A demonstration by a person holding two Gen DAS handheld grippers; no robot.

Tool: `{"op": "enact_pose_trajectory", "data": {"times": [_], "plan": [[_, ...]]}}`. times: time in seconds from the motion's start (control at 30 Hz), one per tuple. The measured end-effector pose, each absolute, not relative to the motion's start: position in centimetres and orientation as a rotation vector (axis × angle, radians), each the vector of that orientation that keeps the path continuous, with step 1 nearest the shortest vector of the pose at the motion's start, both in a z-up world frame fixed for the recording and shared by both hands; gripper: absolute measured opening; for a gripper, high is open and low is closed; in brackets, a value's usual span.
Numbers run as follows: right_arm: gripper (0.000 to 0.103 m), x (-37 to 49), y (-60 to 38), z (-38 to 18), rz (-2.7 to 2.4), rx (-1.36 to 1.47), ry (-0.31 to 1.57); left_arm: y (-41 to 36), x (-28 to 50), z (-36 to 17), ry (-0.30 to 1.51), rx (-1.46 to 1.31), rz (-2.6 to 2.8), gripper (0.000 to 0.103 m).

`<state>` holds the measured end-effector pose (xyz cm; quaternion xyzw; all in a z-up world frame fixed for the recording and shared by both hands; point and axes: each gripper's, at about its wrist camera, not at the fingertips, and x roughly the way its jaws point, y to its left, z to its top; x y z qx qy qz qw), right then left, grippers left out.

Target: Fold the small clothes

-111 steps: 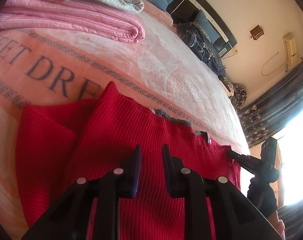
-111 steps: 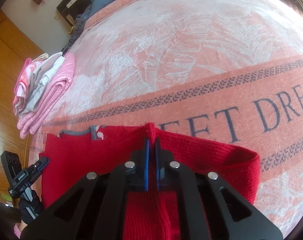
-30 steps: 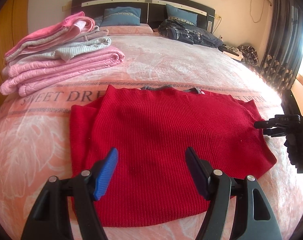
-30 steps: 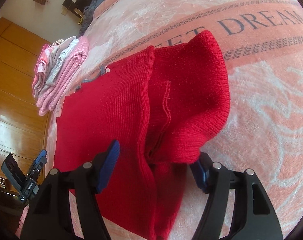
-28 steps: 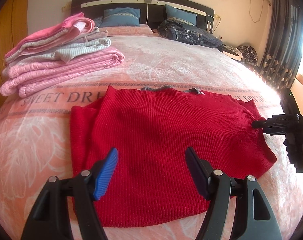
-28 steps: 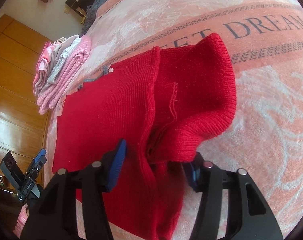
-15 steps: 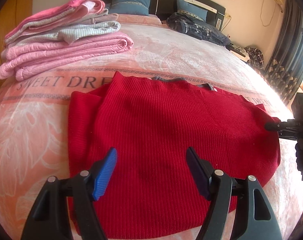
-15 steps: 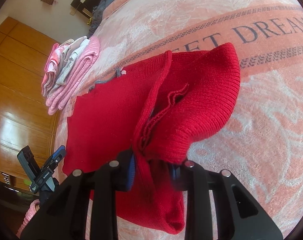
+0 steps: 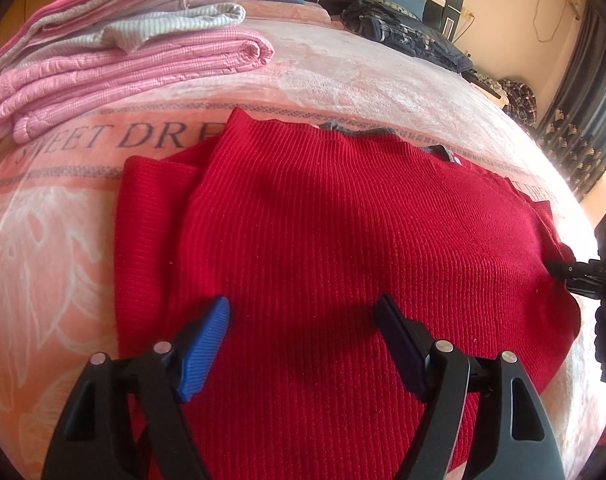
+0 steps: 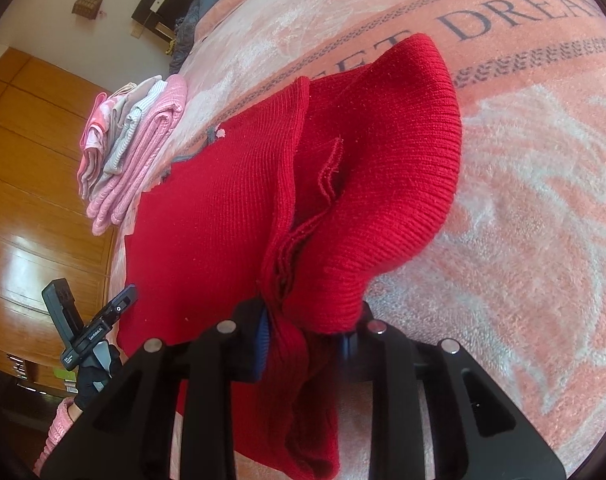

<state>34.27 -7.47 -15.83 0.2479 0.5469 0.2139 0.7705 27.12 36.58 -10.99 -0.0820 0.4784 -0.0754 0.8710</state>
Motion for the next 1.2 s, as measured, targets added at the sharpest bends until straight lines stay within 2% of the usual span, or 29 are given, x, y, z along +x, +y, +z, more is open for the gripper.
{"op": "enact_pose_trajectory", "data": {"times": [0.47, 0.9, 1.2], "plan": [[0.025, 34.1, -7.2, -15.8, 0.413, 0.558, 1.181, 36.4, 27.8, -11.5, 1.008, -0.17, -0.192, 0.085], [0.023, 35.3, -3.2, -11.3, 0.187, 0.4, 1.315, 38.3, 27.8, -10.4, 1.033, -0.301, -0.272, 0.084], [0.022, 36.6, 6.0, -5.6, 0.277, 0.238, 1.282, 39.4, 27.1, -8.7, 0.979, -0.364, -0.348, 0.084]]}}
